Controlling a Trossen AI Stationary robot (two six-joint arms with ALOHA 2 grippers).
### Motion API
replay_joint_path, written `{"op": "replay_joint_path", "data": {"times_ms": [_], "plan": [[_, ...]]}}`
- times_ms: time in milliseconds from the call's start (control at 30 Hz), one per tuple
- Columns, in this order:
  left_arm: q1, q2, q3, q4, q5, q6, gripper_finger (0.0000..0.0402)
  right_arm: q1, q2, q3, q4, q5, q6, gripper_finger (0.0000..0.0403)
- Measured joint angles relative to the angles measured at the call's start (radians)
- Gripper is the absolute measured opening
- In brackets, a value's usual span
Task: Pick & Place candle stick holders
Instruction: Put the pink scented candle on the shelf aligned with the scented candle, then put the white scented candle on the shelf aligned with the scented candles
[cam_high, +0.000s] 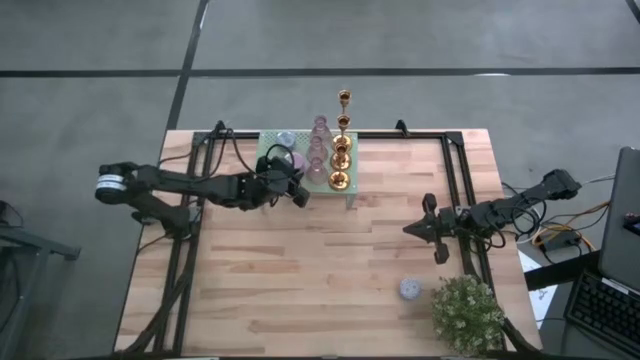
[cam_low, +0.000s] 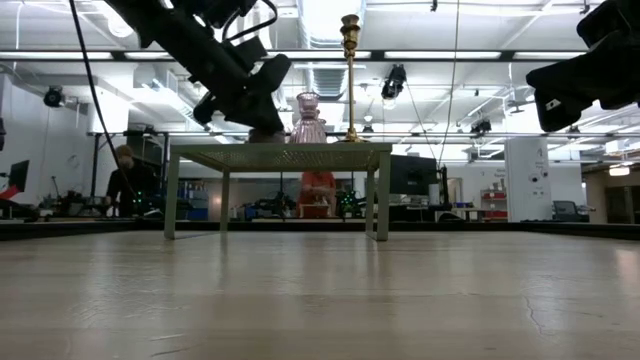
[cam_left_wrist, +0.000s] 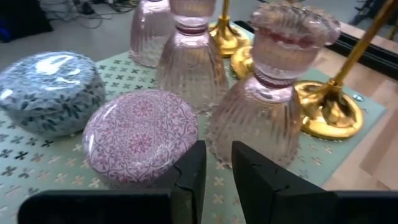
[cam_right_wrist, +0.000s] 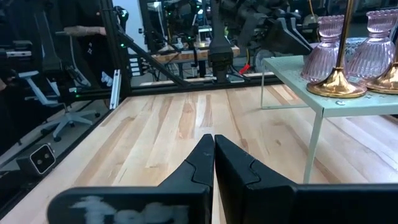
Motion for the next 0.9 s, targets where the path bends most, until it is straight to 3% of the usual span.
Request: {"op": "replay_joint_path", "data": {"times_ms": [633, 900], "plan": [[-0.001, 0.000, 0.000, -0.118, -0.220, -0.124, 0.0080, 0.001, 0.000, 0.000, -0.008, -0.001, 0.000, 0.0008], [-0.027, -0.001, 0.000, -0.088, -0.197, -0.140, 0.0080, 0.001, 0.000, 0.000, -0.008, -0.002, 0.000, 0.0008]]}}
